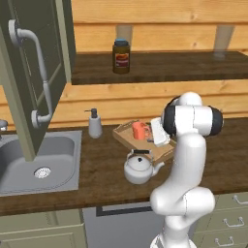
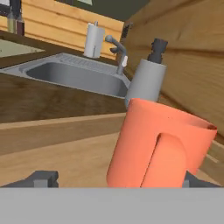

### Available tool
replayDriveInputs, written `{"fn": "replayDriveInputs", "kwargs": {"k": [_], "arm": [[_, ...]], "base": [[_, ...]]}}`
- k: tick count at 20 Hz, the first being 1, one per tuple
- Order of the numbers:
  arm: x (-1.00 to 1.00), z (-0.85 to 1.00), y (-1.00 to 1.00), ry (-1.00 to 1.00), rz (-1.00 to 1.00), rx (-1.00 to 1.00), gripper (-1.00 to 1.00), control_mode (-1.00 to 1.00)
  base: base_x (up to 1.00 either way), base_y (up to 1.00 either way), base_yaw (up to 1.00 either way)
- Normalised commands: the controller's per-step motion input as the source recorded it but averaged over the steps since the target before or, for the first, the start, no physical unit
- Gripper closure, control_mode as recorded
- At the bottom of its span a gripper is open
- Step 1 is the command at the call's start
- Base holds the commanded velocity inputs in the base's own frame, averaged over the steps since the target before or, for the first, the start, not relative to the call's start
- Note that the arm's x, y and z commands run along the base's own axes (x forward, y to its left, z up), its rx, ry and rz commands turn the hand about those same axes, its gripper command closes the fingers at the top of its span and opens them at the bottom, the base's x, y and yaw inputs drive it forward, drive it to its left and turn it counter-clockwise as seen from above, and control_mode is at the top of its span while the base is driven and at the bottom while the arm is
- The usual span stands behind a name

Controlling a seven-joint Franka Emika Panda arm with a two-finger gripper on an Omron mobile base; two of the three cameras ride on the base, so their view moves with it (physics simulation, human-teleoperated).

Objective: Pick the kettle from the counter and place it on the tray. Then pick the mug from the cabinet and place it on the tray. Then close the cabinet doors.

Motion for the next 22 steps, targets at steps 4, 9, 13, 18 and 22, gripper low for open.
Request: {"fn": "replayDriveInputs", "kwargs": {"k": [4, 9, 13, 18, 22], "arm": [[-0.26, 0.52, -0.1, -0.03, -0.03, 0.0, -1.0, -1.0], [-0.2, 0.36, -0.13, 0.0, -0.07, 0.0, -1.0, -1.0], [-0.23, 0.18, -0.14, 0.0, -0.1, 0.0, -1.0, -1.0], [-0.85, 0.29, -0.09, 0.0, -0.15, 0.07, -1.0, -1.0], [-0.97, 0.55, 0.0, 0.0, -0.18, 0.09, -1.0, -1.0]], "base": [[0.0, 0.0, 0.0], [0.0, 0.0, 0.0], [0.0, 0.0, 0.0], [0.0, 0.0, 0.0], [0.0, 0.0, 0.0]]}}
